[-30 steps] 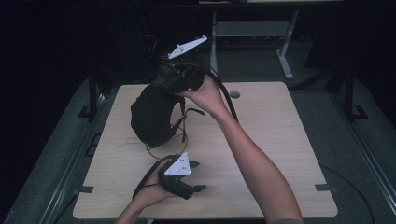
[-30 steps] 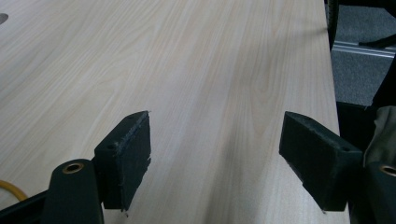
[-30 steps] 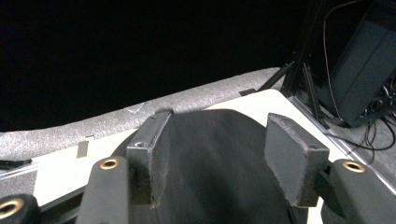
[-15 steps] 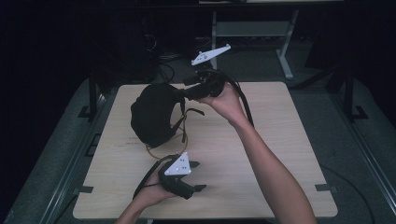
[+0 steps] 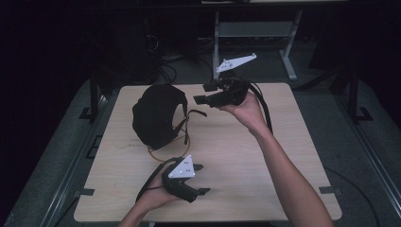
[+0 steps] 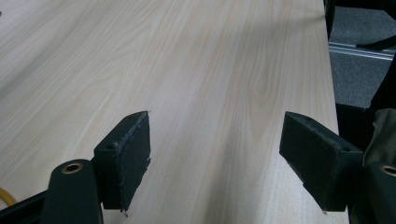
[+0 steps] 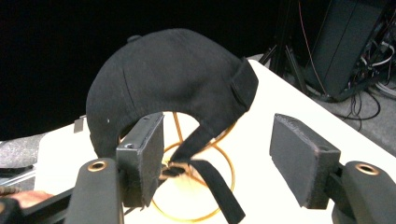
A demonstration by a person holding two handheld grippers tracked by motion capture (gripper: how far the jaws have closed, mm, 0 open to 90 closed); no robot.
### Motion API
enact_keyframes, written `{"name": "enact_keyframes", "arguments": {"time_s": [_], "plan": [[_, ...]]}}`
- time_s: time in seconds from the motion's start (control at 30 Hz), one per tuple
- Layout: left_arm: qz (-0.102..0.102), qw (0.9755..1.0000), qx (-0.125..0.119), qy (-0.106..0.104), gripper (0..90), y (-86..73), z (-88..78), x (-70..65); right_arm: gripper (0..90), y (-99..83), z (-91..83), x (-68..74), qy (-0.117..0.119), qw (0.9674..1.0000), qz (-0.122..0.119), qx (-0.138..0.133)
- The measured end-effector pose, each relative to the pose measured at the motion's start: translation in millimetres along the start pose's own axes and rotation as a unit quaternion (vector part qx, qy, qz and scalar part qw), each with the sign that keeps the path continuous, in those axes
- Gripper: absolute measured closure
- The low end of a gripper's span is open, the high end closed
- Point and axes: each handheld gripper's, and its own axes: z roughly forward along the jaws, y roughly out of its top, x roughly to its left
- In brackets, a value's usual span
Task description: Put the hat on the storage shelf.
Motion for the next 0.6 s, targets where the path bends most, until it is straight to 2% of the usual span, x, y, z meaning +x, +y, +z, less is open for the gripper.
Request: {"name": "enact_keyframes", "arguments": {"time_s": [0.2,0.6], "plan": [[0.003,1.0,0.004,0.0,24.5,-0.3,2.0,0.6,34.0,-11.7,-11.6,-4.2,-0.006,0.9999,0.008,-0.004],[-0.002,1.0,0.005,0.0,24.0,-0.3,4.1,1.6,32.9,-43.5,-30.2,-18.2,-0.016,0.9994,0.03,-0.003]]}}
